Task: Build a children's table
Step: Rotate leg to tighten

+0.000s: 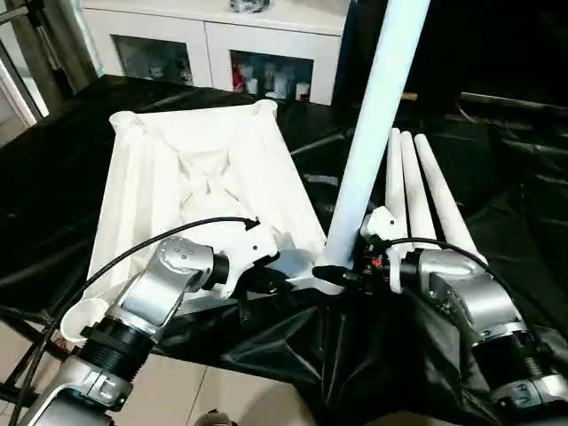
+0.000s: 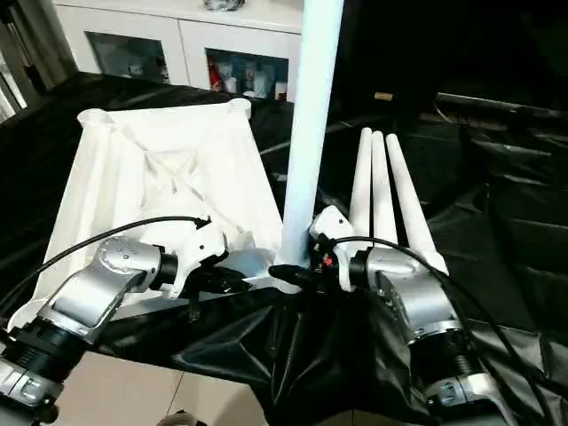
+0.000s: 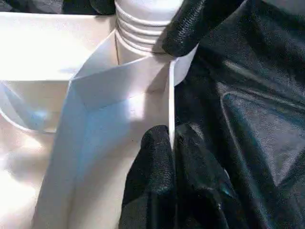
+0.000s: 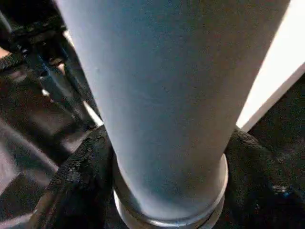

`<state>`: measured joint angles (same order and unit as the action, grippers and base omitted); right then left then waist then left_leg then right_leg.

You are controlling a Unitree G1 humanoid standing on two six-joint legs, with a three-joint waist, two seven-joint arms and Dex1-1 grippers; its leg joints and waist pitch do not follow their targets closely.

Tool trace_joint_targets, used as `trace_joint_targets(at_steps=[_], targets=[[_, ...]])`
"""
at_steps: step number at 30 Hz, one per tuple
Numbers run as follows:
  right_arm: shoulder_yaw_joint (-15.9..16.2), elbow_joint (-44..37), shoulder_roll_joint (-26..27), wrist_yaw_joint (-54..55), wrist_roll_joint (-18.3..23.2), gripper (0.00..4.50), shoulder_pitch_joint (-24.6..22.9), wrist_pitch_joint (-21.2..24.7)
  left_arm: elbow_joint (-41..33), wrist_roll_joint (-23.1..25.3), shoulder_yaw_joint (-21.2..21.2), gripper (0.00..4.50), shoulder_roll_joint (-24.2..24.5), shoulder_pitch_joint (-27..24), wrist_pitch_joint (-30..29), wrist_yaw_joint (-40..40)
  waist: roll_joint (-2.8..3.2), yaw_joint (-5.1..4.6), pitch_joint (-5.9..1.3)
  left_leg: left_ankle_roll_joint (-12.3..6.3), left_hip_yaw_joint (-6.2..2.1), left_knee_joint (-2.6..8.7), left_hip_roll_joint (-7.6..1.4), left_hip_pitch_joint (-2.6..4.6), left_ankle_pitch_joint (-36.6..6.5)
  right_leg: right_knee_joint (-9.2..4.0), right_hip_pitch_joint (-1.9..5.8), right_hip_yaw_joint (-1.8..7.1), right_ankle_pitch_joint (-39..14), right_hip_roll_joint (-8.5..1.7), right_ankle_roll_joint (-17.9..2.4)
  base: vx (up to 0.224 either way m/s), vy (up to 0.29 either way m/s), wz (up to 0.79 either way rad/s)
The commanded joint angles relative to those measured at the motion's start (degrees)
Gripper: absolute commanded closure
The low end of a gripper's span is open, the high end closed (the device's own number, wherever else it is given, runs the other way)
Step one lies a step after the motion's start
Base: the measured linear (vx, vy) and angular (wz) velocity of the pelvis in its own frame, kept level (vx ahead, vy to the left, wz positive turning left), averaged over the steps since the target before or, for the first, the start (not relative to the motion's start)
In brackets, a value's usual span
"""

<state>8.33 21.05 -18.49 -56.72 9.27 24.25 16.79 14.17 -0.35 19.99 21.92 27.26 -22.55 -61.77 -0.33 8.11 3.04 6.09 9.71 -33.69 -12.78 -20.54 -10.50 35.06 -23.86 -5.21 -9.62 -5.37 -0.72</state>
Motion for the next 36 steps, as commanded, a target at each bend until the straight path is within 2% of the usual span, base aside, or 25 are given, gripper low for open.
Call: trace_joint_targets(at_steps=[1,3,4,5,7,9,11,13,14,15,17,20,23,26,27,28,29,30,31,32,33,36], targets=[[-0.82,2.99,2.47,5.95,-0.31,1.78,0.55,0.22,0.43,-0.36,-0.46,4.50,-2.59,1.70,-0.95,3.16,-0.58,-0.17,-3.74,-1.35,0.42,4.10,-0.18,-0.06,-9.92,-4.08,3.44,2.60,-14.77,-2.68,-9.63,0.000,0.000,0.00],[-2.40,7.14,5.38,13.40,-1.57,1.79,1.85,0.39,4.13,1.07,-2.06,4.50,-5.38,3.81,-1.86,9.36,-0.60,-0.58,-3.54,-0.29,0.42,4.27,0.04,-0.13,-11.16,-4.66,3.32,2.50,-19.28,-2.75,-8.21,0.000,0.000,0.00],[-3.53,10.23,7.60,18.63,-2.22,1.79,2.90,0.67,7.13,1.99,-3.32,4.50,-7.66,5.66,-2.50,14.28,-0.56,-0.55,-3.57,0.19,0.34,4.29,0.02,0.11,-11.77,-4.81,3.28,2.46,-20.52,-2.81,-7.81,0.000,0.000,0.00],[-3.72,10.75,7.98,19.49,-2.31,1.79,3.08,0.74,7.63,2.12,-3.53,4.50,-8.06,6.00,-2.65,15.12,-0.72,-0.68,-3.61,0.50,0.36,4.24,0.20,0.18,-12.04,-5.09,3.32,2.42,-22.13,-2.86,-7.10,0.000,0.000,0.00],[-5.19,13.61,10.94,26.27,-2.66,1.80,4.36,1.56,11.33,2.44,-5.53,4.50,-11.29,8.55,-3.87,21.55,-0.71,-0.75,-3.60,0.25,0.39,4.20,0.22,0.15,-11.96,-5.14,3.25,2.51,-22.43,-2.84,-6.58,0.000,0.000,0.00],[-6.26,15.72,13.15,31.00,-2.88,1.80,5.40,2.15,14.13,2.63,-6.97,4.50,-13.69,10.56,-4.48,26.44,-0.70,-0.73,-3.60,0.47,0.25,4.24,0.36,0.35,-12.79,-5.62,3.15,2.31,-25.66,-2.96,-5.18,0.000,0.000,0.00],[-7.46,18.84,15.62,37.46,-3.38,1.80,7.22,2.68,16.69,2.55,-7.76,4.50,-15.99,12.64,-4.37,29.91,-0.63,-0.74,-3.60,0.39,0.27,4.28,0.35,0.54,-12.79,-5.68,2.83,2.38,-24.82,-2.83,-5.27,0.000,0.000,0.00],[-6.22,20.71,18.02,38.87,-4.50,1.80,9.06,0.36,18.93,2.47,-7.79,4.50,-18.33,14.56,-3.17,31.69,-0.53,-0.63,-3.80,0.38,0.22,4.25,0.37,0.34,-12.66,-5.51,2.99,2.34,-22.92,-2.76,-5.22,0.000,0.000,0.00],[-6.13,20.79,18.14,38.90,-4.58,1.80,9.18,0.17,18.99,2.52,-7.70,4.50,-18.43,14.63,-3.02,31.64,-0.56,-0.59,-3.80,0.33,0.19,4.28,0.35,0.26,-12.63,-5.40,3.05,2.37,-22.28,-2.81,-5.35,0.000,0.000,0.00],[-5.97,21.38,18.86,38.47,-4.64,1.10,9.94,-0.88,19.29,3.12,-6.67,4.50,-18.78,14.96,-1.59,30.76,-0.57,-0.47,-3.86,0.09,0.15,4.31,0.30,0.07,-12.17,-5.19,3.24,2.37,-20.87,-2.84,-5.61,0.000,0.000,0.00],[-6.04,21.52,18.90,37.14,-4.35,1.10,10.40,-1.42,18.57,3.52,-5.35,4.50,-18.55,14.47,-0.26,28.69,-0.62,-0.37,-3.91,-0.37,0.17,4.31,0.25,-0.03,-11.68,-5.00,3.28,2.41,-18.84,-2.76,-5.96,0.000,0.000,0.00],[-5.78,21.36,18.03,36.06,-5.02,0.65,10.61,-2.38,17.36,3.24,-4.39,4.50,-17.80,13.46,0.36,26.24,-0.60,-0.20,-4.00,-0.76,0.25,4.21,0.21,-0.13,-10.15,-4.61,3.44,2.49,-15.87,-2.80,-7.17,0.000,0.000,0.00],[-4.94,20.27,16.18,34.00,-5.59,0.65,10.19,-3.12,15.99,2.77,-3.81,4.50,-16.44,12.20,0.72,23.69,-0.57,-0.23,-3.89,-0.82,0.27,4.26,0.16,-0.21,-10.48,-4.61,3.54,2.47,-16.27,-2.87,-7.57,0.000,0.000,0.00],[-4.25,18.84,14.00,29.98,-5.46,0.65,9.45,-3.80,14.30,2.06,-3.23,4.50,-14.74,10.63,1.88,20.26,-0.58,-0.32,-3.76,-0.83,0.24,4.38,0.06,-0.17,-11.77,-4.89,3.54,2.44,-18.45,-2.94,-7.04,0.000,0.000,0.00],[-3.15,15.75,11.23,23.57,-4.67,0.65,7.91,-3.89,11.20,0.85,-2.58,4.50,-12.71,8.50,3.45,15.38,-0.69,-0.19,-3.81,-1.11,0.21,4.37,0.00,-0.18,-11.71,-4.93,3.63,2.47,-18.68,-3.04,-6.81,0.000,0.000,0.00],[-3.15,15.75,11.23,23.57,-4.67,0.65,7.91,-3.89,11.20,0.85,-2.58,4.50,-12.71,8.50,3.45,15.38,-0.65,-0.27,-3.83,-1.40,0.25,4.39,-0.14,-0.29,-11.14,-4.69,3.59,2.53,-17.67,-2.94,-6.95,0.000,0.000,0.00],[-1.96,12.82,8.67,18.01,-4.11,0.65,6.53,-4.06,8.53,-0.26,-1.98,4.50,-10.83,6.94,4.35,11.44,-0.63,-0.24,-3.78,-1.54,0.33,4.34,-0.10,-0.12,-11.33,-4.84,3.41,2.55,-17.67,-2.88,-7.12,0.000,0.000,0.00],[-1.62,11.92,7.87,16.48,-3.96,0.65,6.12,-4.15,7.74,-0.62,-1.84,4.50,-10.31,6.53,4.41,10.42,-0.78,-0.13,-3.85,-1.82,0.24,4.32,-0.13,-0.43,-10.63,-4.51,3.78,2.57,-16.73,-2.92,-7.17,0.000,0.000,0.00],[-1.29,10.98,7.02,14.96,-3.80,0.65,5.69,-4.26,6.92,-1.00,-1.72,4.50,-9.77,6.13,4.37,9.42,-0.68,-0.02,-3.83,-2.07,0.38,4.23,-0.20,-0.16,-10.20,-4.49,3.47,2.63,-16.09,-2.87,-7.65,0.000,0.000,0.00],[-1.21,10.76,6.81,14.61,-3.75,0.65,5.60,-4.23,6.76,-1.07,-1.69,4.50,-9.65,6.05,4.34,9.23,-0.68,-0.02,-3.83,-2.07,0.38,4.23,-0.20,-0.16,-10.20,-4.49,3.47,2.63,-16.09,-2.87,-7.65,0.000,0.000,0.00],[-0.20,7.97,4.04,10.04,-2.94,0.65,4.38,-3.87,4.86,-1.77,-1.37,4.50,-8.18,5.12,3.88,7.06,-0.62,0.18,-3.88,-1.94,0.33,4.26,-0.32,-0.02,-9.98,-4.44,3.56,2.59,-15.72,-2.91,-8.26,0.000,0.000,0.00],[0.64,5.32,0.35,4.40,-2.01,0.65,3.04,-4.05,3.23,-1.81,-0.87,4.50,-5.98,4.05,3.75,4.70,-0.62,0.19,-3.80,-2.59,0.54,4.11,-0.23,0.00,-9.99,-4.22,3.37,2.67,-13.83,-2.69,-9.45,0.000,0.000,0.00]])
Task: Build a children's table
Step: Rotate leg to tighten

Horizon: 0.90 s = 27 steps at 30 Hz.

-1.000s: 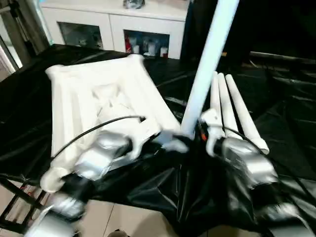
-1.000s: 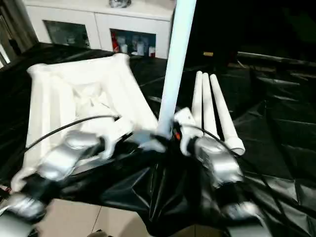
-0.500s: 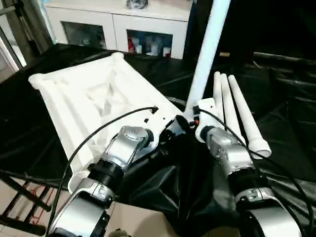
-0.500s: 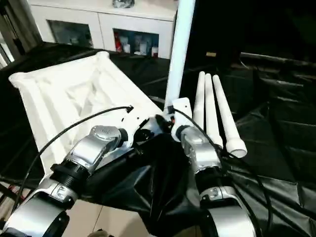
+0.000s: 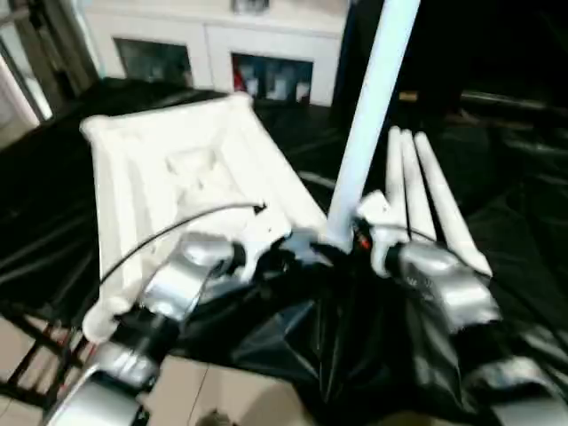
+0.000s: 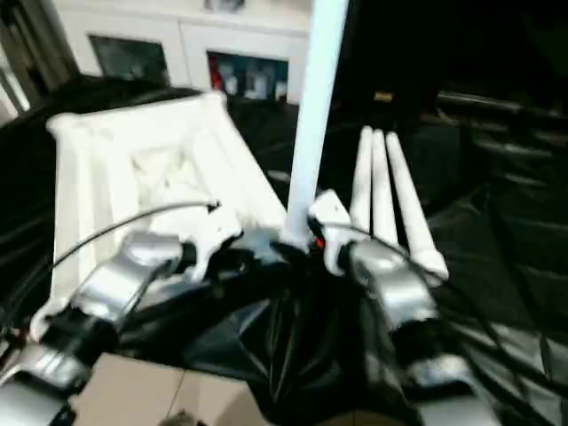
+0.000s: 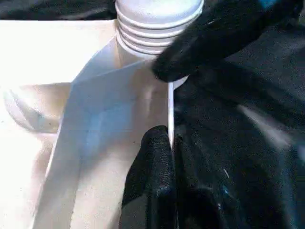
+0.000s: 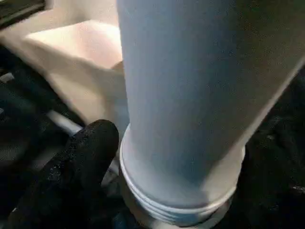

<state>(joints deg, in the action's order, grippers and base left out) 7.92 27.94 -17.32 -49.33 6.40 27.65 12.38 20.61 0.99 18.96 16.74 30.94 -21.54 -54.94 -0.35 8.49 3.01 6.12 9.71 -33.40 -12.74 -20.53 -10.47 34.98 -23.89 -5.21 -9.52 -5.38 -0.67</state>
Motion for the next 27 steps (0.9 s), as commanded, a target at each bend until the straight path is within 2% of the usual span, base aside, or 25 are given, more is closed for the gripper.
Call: trace_joint_targets(at_steps=[1,3,8,13,20,24,27], targets=[[1.06,-2.39,-1.94,-4.64,1.24,0.65,-0.78,0.67,-3.83,-3.25,0.09,4.50,-0.11,-0.07,2.58,-2.97,-0.59,-0.14,-3.80,-2.50,0.45,3.84,-0.31,-0.10,-9.91,-4.04,3.52,2.64,-13.82,-2.73,-9.57,0.000,0.000,0.00],[0.73,-3.65,-3.50,-7.21,2.00,0.65,-1.40,1.17,-5.08,-3.44,-0.19,4.50,1.02,-0.89,2.21,-4.43,-0.60,-0.25,-3.71,-2.51,0.43,3.85,-0.34,-0.14,-10.85,-4.18,3.52,2.58,-14.78,-2.71,-9.58,0.000,0.000,0.00],[-0.36,-3.54,-3.93,-8.74,3.17,1.11,-1.38,2.04,-5.67,-3.58,-0.41,4.50,2.29,-1.65,2.18,-5.79,-0.70,-0.39,-3.79,-2.51,0.46,3.75,-0.21,-0.20,-10.32,-4.12,3.52,2.58,-14.87,-2.67,-9.70,0.000,0.000,0.00],[0.24,-5.30,-3.96,-9.79,4.39,1.55,-2.17,3.00,-5.97,-3.92,-0.38,4.50,2.69,-1.71,1.61,-6.38,-0.58,-0.32,-3.91,-2.34,0.41,3.69,-0.27,-0.13,-9.42,-3.93,3.53,2.57,-13.75,-2.66,-9.97,0.000,0.000,0.00],[0.58,-5.61,-3.05,-9.61,4.69,1.72,-2.93,4.07,-6.09,-4.01,-0.24,4.50,2.17,-1.51,1.27,-6.19,-0.66,-0.26,-3.88,-2.31,0.48,3.65,-0.22,-0.14,-9.58,-3.98,3.57,2.57,-13.83,-2.68,-10.02,0.000,0.000,0.00],[-0.69,-4.06,-0.63,-3.38,3.66,1.73,-2.73,4.79,-3.77,-2.53,-0.99,4.50,-0.13,-0.19,0.32,-1.54,-0.65,-0.42,-3.84,-1.90,0.44,3.70,-0.19,-0.23,-9.61,-4.03,3.53,2.57,-14.81,-2.67,-9.45,0.000,0.000,0.00],[-3.20,-0.57,4.59,8.41,2.07,1.73,-1.50,6.80,1.99,-0.29,-2.75,4.50,-4.76,3.57,-1.64,7.37,-0.78,-0.59,-3.78,-0.82,0.47,3.77,0.03,-0.11,-9.67,-4.46,3.39,2.56,-17.95,-2.68,-8.14,0.000,0.000,0.00]])
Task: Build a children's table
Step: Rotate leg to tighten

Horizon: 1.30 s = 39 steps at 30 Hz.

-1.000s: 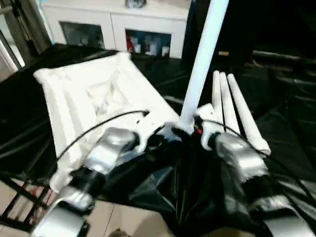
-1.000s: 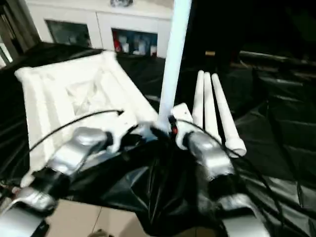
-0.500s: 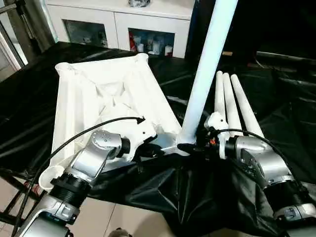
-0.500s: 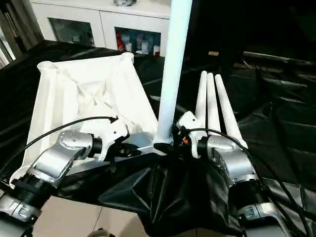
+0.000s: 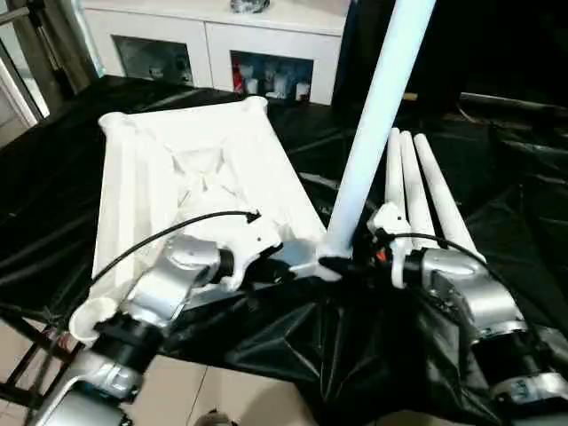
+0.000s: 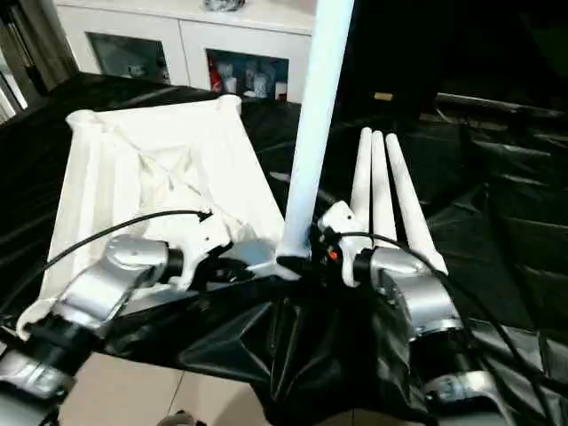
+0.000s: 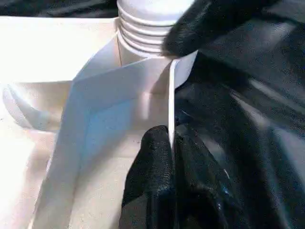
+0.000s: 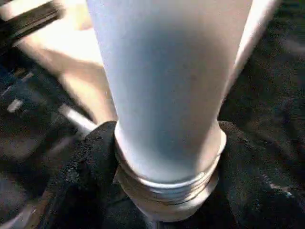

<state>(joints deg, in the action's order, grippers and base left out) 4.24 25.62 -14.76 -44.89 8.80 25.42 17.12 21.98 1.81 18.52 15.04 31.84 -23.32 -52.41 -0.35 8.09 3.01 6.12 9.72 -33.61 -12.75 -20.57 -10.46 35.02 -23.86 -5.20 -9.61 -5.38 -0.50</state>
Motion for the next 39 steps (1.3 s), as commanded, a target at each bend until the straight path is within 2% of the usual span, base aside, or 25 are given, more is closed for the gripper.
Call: trace_joint_targets(at_steps=[1,2,4,5,6,9,12,14,16,18,20,25,26,29,31,34,36,39], targets=[[-0.17,2.56,3.78,6.83,-0.31,1.73,1.15,3.00,2.73,-0.78,-3.01,4.50,-4.77,4.16,-0.36,7.65,-0.86,-0.26,-3.77,-0.67,0.54,3.96,0.16,-0.07,-9.56,-4.61,3.35,2.52,-18.20,-2.57,-7.99,0.000,0.000,0.00],[-0.55,3.07,4.84,8.40,-0.25,1.73,1.44,3.56,4.07,-0.63,-3.45,4.50,-5.80,5.11,-0.61,9.35,-0.58,-0.11,-3.83,-0.21,0.40,4.00,0.17,0.10,-9.85,-4.72,3.34,2.45,-19.30,-2.76,-7.73,0.000,0.000,0.00],[-1.76,5.74,9.72,15.59,-0.45,1.73,3.67,4.33,9.61,-0.39,-5.65,4.50,-10.17,9.36,-1.84,17.38,-0.66,-0.14,-3.80,0.00,0.43,3.99,0.20,0.17,-10.52,-4.96,3.23,2.44,-20.05,-2.73,-7.19,0.000,0.000,0.00],[-1.86,6.13,10.21,16.37,-0.52,1.73,3.97,4.37,10.09,-0.42,-5.81,4.50,-10.60,9.77,-1.88,18.04,-0.43,-0.29,-3.84,0.31,0.43,3.92,0.39,0.03,-10.49,-4.99,3.23,2.46,-19.98,-2.65,-7.11,0.000,0.000,0.00],[-2.11,7.43,11.72,18.79,-0.82,1.73,4.92,4.21,11.49,-0.49,-6.30,4.50,-11.93,10.97,-1.95,20.11,-0.59,-0.06,-4.11,0.16,0.34,3.92,0.34,0.04,-9.54,-4.79,3.38,2.46,-18.34,-2.70,-7.05,0.000,0.000,0.00],[-2.09,10.34,14.40,22.91,-1.96,1.73,7.01,2.80,13.09,-0.31,-6.43,4.50,-14.34,12.63,-2.00,22.02,-0.45,-0.16,-4.22,-0.22,0.27,3.87,0.29,-0.23,-8.58,-4.26,3.49,2.48,-14.01,-2.65,-8.21,0.000,0.000,0.00],[-1.15,10.80,15.06,21.90,-2.71,1.73,7.78,1.25,12.36,0.10,-4.96,4.50,-14.44,12.24,-0.69,19.51,-0.36,-0.08,-4.26,-0.91,0.29,3.78,0.27,-0.34,-8.00,-4.02,3.71,2.43,-11.09,-2.60,-9.10,0.000,0.000,0.00],[-1.36,10.49,14.99,21.40,-2.48,1.17,7.73,1.31,11.92,0.25,-4.44,4.50,-14.08,11.81,0.19,18.42,-0.37,-0.08,-4.32,-1.41,0.32,3.73,0.24,-0.41,-7.46,-3.95,3.77,2.42,-10.05,-2.57,-9.46,0.000,0.000,0.00],[-2.11,9.53,13.94,20.24,-2.36,1.03,7.47,1.31,11.74,0.30,-4.12,4.50,-12.86,10.90,1.32,16.46,-0.41,-0.08,-4.24,-1.74,0.38,3.74,0.25,-0.39,-7.46,-3.97,3.73,2.43,-10.05,-2.58,-9.71,0.000,0.000,0.00],[-1.82,9.24,12.92,19.68,-3.07,1.01,7.33,0.46,11.23,0.05,-4.05,4.50,-12.00,10.28,1.65,15.25,-0.45,-0.08,-4.10,-1.68,0.38,3.85,0.21,-0.38,-8.74,-4.25,3.72,2.42,-12.41,-2.71,-9.21,0.000,0.000,0.00],[-1.08,8.69,10.86,17.33,-3.61,1.01,6.91,-0.49,9.90,-0.35,-3.57,4.50,-10.16,8.94,2.71,12.60,-0.54,-0.11,-4.03,-1.47,0.37,3.95,0.14,-0.29,-9.79,-4.54,3.66,2.40,-14.67,-2.80,-8.61,0.000,0.000,0.00],[0.92,5.76,7.38,10.13,-3.21,1.01,5.47,-1.34,7.00,-1.08,-2.61,4.50,-7.12,6.72,3.08,7.76,-0.46,-0.17,-3.89,-1.34,0.33,4.12,-0.11,-0.27,-11.03,-4.64,3.56,2.42,-16.32,-2.77,-7.93,0.000,0.000,0.00],[1.76,4.09,5.67,7.03,-3.09,1.01,4.71,-1.49,5.18,-1.78,-2.21,4.50,-5.74,5.62,3.48,4.95,-0.59,-0.24,-3.89,-1.42,0.34,4.10,-0.07,-0.33,-10.80,-4.60,3.56,2.43,-15.97,-2.74,-8.05,0.000,0.000,0.00],[2.49,2.57,4.03,4.24,-2.94,1.01,4.02,-1.64,3.47,-2.34,-1.81,4.50,-4.41,4.65,3.46,2.55,-0.48,-0.12,-4.00,-1.66,0.33,3.99,-0.21,-0.28,-10.03,-4.25,3.57,2.48,-14.20,-2.76,-8.80,0.000,0.000,0.00],[3.50,-0.67,-1.14,-3.97,-2.09,1.01,2.39,-2.32,-1.84,-4.21,-0.90,4.50,-0.28,1.85,3.97,-4.27,-0.56,-0.02,-3.96,-1.84,0.25,4.06,-0.32,-0.37,-9.99,-4.17,3.76,2.44,-13.87,-2.82,-9.09,0.000,0.000,0.00],[3.35,-1.78,-3.73,-8.25,-0.93,1.01,1.83,-2.67,-3.54,-4.83,-0.54,4.50,1.57,1.01,3.75,-6.89,-0.36,0.04,-3.94,-2.51,0.49,3.90,-0.34,-0.09,-10.46,-4.14,3.29,2.54,-13.38,-2.66,-10.00,0.000,0.000,0.00],[3.24,-1.94,-4.39,-9.27,-0.62,1.01,1.75,-2.76,-3.82,-4.89,-0.45,4.50,2.06,0.83,3.75,-7.52,-0.37,0.27,-3.99,-2.59,0.55,3.78,-0.38,0.03,-9.43,-3.77,3.24,2.64,-10.63,-2.60,-11.36,0.000,0.000,0.00],[2.96,-2.37,-5.82,-11.69,-0.03,1.01,1.60,-2.98,-4.97,-5.16,-0.29,4.50,3.37,-0.01,3.40,-9.30,-0.40,0.23,-3.96,-2.47,0.47,3.81,-0.31,-0.22,-9.95,-3.76,3.51,2.54,-11.34,-2.69,-11.33,0.000,0.000,0.00]])
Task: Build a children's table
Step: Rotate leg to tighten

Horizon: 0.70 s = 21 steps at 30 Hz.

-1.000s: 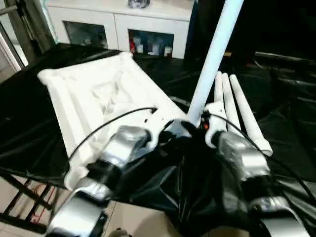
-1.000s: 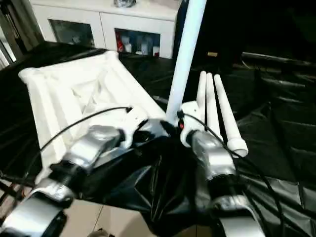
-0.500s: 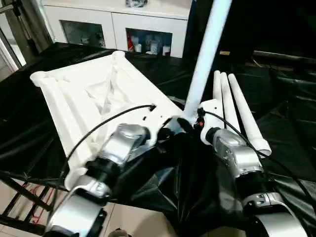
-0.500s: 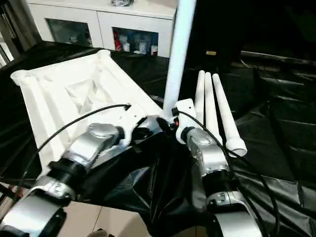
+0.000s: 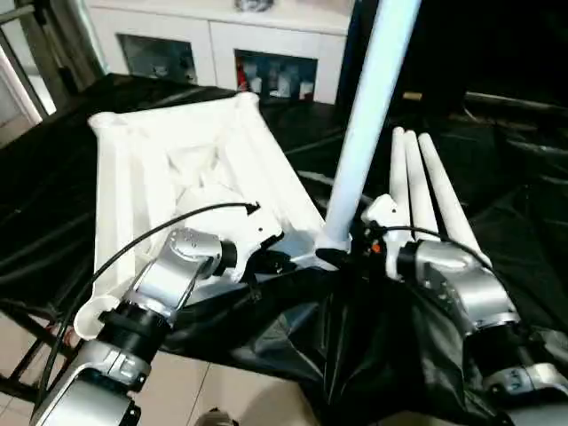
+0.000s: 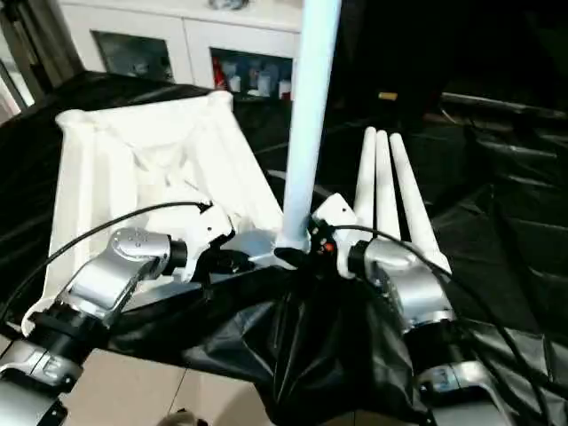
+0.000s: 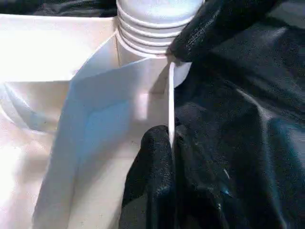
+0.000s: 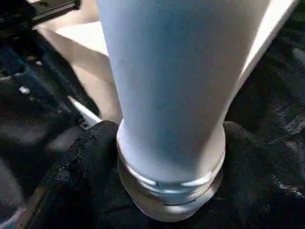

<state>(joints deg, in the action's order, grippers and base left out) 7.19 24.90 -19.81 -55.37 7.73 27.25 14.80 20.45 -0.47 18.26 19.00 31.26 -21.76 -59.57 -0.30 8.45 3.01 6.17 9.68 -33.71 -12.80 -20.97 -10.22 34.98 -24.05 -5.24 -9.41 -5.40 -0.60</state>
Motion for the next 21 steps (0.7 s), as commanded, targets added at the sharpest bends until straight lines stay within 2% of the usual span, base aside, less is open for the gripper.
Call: trace_joint_targets(at_steps=[1,5,7,13,21], targets=[[-0.02,-1.82,-0.95,-1.63,1.10,1.01,-0.28,-0.56,-3.85,-2.90,-0.05,4.50,-0.32,0.27,1.74,-2.50,-0.49,-0.17,-4.00,-2.49,0.48,3.90,-0.26,0.21,-10.30,-3.73,3.74,2.58,-11.83,-2.70,-11.03,0.000,0.000,0.00],[0.39,-2.10,-1.34,-2.50,1.40,1.01,-0.35,-0.23,-4.75,-3.00,0.01,4.50,0.09,-0.25,1.35,-3.02,-0.61,-0.17,-4.01,-2.45,0.51,3.86,-0.21,0.17,-9.89,-3.76,3.75,2.58,-12.35,-2.69,-10.77,0.000,0.000,0.00],[0.62,-2.20,-1.02,-2.88,1.77,1.27,-0.52,0.08,-5.05,-3.06,0.19,4.50,0.16,-0.50,1.23,-3.17,-0.64,-0.15,-4.02,-2.51,0.51,3.84,-0.22,0.18,-9.72,-3.76,3.71,2.58,-12.70,-2.70,-10.64,0.000,0.000,0.00],[1.16,-2.50,-0.65,-3.98,2.07,1.66,-1.12,0.36,-5.65,-2.90,0.46,4.50,0.18,-0.95,0.96,-3.43,-0.54,-0.10,-4.05,-2.42,0.49,3.82,-0.19,0.20,-9.37,-3.73,3.69,2.55,-12.44,-2.65,-10.58,0.000,0.000,0.00],[1.11,-3.21,0.32,-2.42,2.18,1.75,-2.31,0.87,-4.99,-2.20,0.43,4.50,-0.39,-0.88,1.07,-1.91,-0.49,-0.12,-4.08,-2.32,0.46,3.82,-0.16,0.12,-9.33,-3.68,3.77,2.55,-11.83,-2.59,-10.62,0.000,0.000,0.00]])
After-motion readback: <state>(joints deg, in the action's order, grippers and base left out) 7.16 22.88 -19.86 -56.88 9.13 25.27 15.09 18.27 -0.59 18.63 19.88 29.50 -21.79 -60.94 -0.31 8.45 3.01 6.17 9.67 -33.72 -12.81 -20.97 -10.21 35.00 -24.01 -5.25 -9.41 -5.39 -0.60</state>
